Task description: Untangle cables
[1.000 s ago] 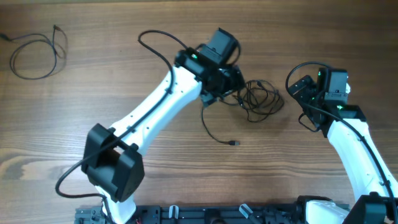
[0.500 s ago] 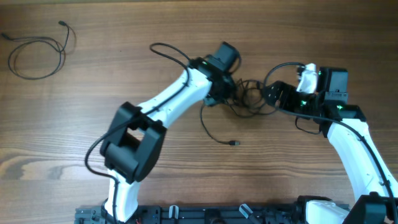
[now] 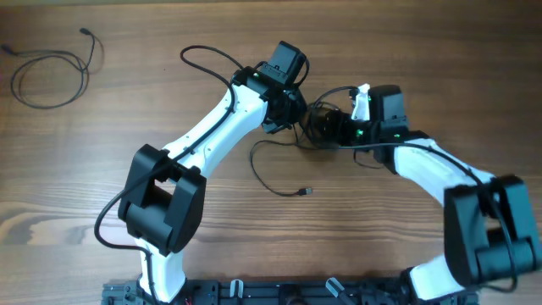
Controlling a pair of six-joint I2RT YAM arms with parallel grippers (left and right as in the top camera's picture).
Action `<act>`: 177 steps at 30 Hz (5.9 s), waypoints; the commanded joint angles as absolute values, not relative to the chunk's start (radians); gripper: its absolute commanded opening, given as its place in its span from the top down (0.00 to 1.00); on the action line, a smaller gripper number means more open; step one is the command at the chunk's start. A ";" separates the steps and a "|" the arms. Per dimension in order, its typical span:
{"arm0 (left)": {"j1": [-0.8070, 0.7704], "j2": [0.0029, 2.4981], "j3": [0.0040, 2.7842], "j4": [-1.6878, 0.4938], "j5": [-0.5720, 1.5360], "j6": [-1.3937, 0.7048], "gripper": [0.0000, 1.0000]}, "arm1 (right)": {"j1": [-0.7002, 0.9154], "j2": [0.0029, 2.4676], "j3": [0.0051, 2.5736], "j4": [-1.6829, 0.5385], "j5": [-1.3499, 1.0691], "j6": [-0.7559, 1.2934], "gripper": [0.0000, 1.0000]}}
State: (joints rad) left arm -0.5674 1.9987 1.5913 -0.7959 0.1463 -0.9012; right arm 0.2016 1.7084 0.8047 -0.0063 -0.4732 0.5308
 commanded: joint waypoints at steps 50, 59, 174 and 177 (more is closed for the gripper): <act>0.493 1.383 1.585 -0.757 0.374 -0.580 0.85 | -0.634 1.508 0.799 -0.385 -0.608 0.468 0.28; 0.010 1.585 1.584 -0.802 0.400 -0.531 0.44 | -0.326 1.501 0.799 -0.352 -0.320 0.585 0.00; 0.508 1.390 1.612 -0.566 0.518 -0.372 0.96 | -0.194 1.366 0.874 -0.434 -0.493 0.385 0.11; 0.402 1.394 1.612 -0.602 0.538 -0.238 0.96 | 0.041 1.428 0.874 -0.337 -0.402 0.375 0.00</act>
State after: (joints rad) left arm 0.4725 1.3891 1.6093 -0.5713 0.4698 -0.3740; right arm -0.0780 1.3804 0.8730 -0.3851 -0.4339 0.4152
